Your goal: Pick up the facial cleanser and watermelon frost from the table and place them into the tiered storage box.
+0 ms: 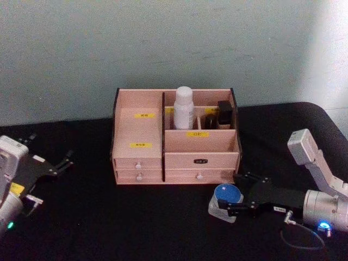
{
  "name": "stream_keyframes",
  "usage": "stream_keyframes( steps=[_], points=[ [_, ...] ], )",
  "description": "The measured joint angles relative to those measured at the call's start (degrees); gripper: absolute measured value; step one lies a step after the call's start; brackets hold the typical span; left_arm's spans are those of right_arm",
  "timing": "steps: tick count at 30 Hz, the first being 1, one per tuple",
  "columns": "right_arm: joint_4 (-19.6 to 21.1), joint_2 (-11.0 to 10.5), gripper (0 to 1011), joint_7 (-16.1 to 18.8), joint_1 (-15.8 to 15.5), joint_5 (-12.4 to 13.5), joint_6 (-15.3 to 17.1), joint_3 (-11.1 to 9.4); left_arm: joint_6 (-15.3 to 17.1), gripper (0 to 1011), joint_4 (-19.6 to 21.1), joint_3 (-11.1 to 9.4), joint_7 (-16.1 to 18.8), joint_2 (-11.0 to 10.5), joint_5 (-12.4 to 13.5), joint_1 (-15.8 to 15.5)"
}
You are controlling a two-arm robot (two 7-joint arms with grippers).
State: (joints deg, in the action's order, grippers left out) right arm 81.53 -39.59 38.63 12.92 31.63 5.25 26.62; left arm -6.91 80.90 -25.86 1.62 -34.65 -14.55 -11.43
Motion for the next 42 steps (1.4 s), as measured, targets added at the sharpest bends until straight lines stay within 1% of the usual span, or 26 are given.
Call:
stream_keyframes(
  steps=[14,42],
  points=[
    [-0.3,-0.3,1000,0.2,-0.1,0.0,0.1,0.3,0.0,1001,0.0,0.0,0.0,0.0,0.0,0.0],
    [-2.8,0.6,1000,0.9,1.2,-1.2,-0.1,1.5,0.0,1001,0.0,0.0,0.0,0.0,0.0,0.0]
  ],
)
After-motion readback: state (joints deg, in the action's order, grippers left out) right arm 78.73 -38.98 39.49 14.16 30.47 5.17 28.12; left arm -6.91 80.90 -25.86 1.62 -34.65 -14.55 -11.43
